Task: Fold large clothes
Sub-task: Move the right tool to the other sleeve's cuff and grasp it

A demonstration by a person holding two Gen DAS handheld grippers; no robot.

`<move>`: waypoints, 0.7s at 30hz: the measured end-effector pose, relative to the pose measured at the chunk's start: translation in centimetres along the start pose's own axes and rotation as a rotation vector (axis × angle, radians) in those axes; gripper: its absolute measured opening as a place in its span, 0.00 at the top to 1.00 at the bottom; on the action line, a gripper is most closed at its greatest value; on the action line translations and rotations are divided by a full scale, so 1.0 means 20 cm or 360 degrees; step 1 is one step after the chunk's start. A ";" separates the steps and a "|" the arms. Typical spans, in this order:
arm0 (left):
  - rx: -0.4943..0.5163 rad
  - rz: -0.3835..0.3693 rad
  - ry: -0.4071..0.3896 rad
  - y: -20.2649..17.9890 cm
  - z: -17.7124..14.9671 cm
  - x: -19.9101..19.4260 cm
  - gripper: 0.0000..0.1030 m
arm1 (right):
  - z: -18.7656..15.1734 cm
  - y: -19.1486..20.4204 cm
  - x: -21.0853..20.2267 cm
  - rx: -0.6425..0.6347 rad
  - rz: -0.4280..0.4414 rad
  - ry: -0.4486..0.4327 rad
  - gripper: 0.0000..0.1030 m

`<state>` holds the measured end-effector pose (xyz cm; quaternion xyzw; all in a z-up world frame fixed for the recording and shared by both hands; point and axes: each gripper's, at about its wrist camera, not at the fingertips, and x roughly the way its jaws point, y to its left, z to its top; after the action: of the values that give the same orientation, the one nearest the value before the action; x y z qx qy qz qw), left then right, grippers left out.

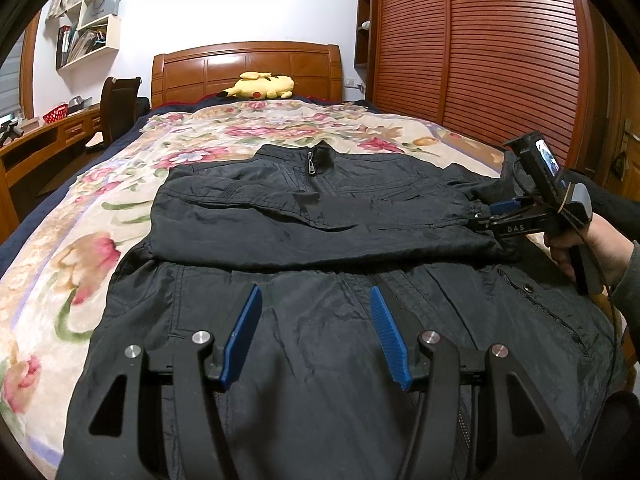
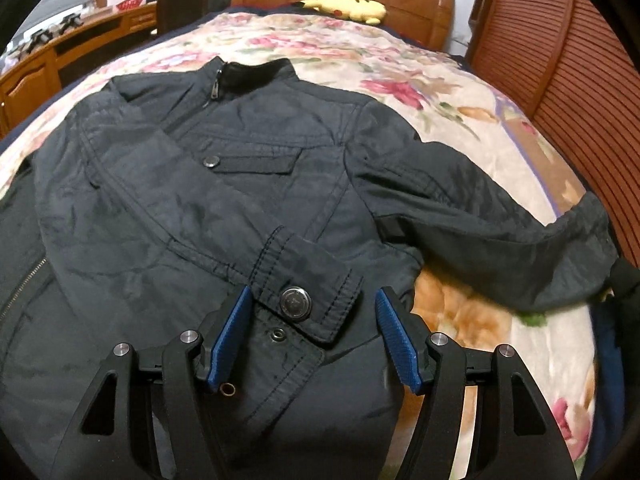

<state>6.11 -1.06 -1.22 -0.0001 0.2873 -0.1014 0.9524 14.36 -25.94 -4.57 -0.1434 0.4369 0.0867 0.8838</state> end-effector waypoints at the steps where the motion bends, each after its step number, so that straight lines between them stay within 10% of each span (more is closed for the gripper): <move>1: 0.0000 0.0001 0.0000 0.00 0.00 0.00 0.46 | 0.00 -0.01 0.01 0.0003 -0.0006 0.0007 0.36; 21: 0.0048 0.0014 0.0024 -0.05 0.01 0.02 0.46 | -0.07 -0.72 -0.20 0.0385 -0.0206 -0.0079 0.36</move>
<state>6.32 -2.03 -1.28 0.0164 0.2928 -0.1016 0.9506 14.96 -40.10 0.43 -0.0614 0.4120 -0.0204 0.9089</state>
